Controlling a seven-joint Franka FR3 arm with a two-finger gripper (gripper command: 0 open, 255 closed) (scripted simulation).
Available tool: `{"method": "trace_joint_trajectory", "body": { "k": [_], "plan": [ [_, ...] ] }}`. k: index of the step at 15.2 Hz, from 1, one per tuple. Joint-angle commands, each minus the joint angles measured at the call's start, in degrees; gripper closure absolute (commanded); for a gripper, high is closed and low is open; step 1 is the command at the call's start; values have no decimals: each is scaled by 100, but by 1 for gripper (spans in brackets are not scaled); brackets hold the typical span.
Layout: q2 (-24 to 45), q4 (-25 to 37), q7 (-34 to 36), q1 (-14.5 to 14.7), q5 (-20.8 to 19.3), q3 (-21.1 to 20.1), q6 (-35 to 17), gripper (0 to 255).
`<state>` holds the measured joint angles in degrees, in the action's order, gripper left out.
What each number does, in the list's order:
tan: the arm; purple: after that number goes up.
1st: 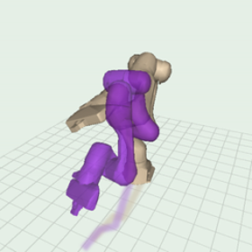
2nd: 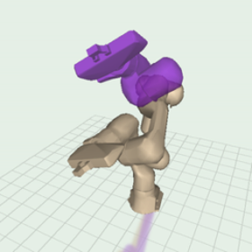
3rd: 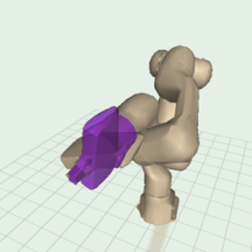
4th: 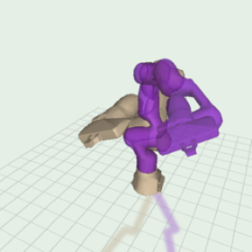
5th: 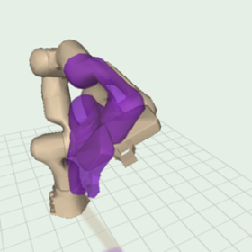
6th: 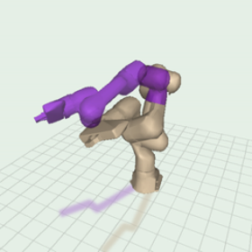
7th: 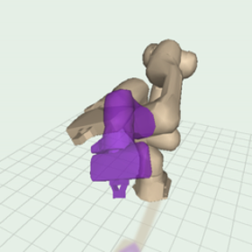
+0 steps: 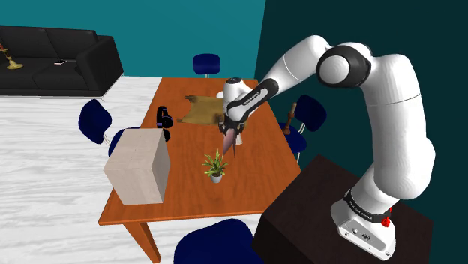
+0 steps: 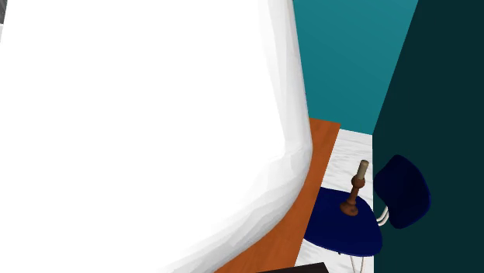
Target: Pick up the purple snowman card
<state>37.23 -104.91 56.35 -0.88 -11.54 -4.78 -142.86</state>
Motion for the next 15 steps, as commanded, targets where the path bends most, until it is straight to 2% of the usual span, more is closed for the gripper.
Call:
{"method": "trace_joint_trajectory", "body": {
  "k": [1,15],
  "plan": [
    [-93,-2,-23,-14,19,-16,92,255],
    [-765,-33,-150,-78,154,-114,728,255]
  ]
}}
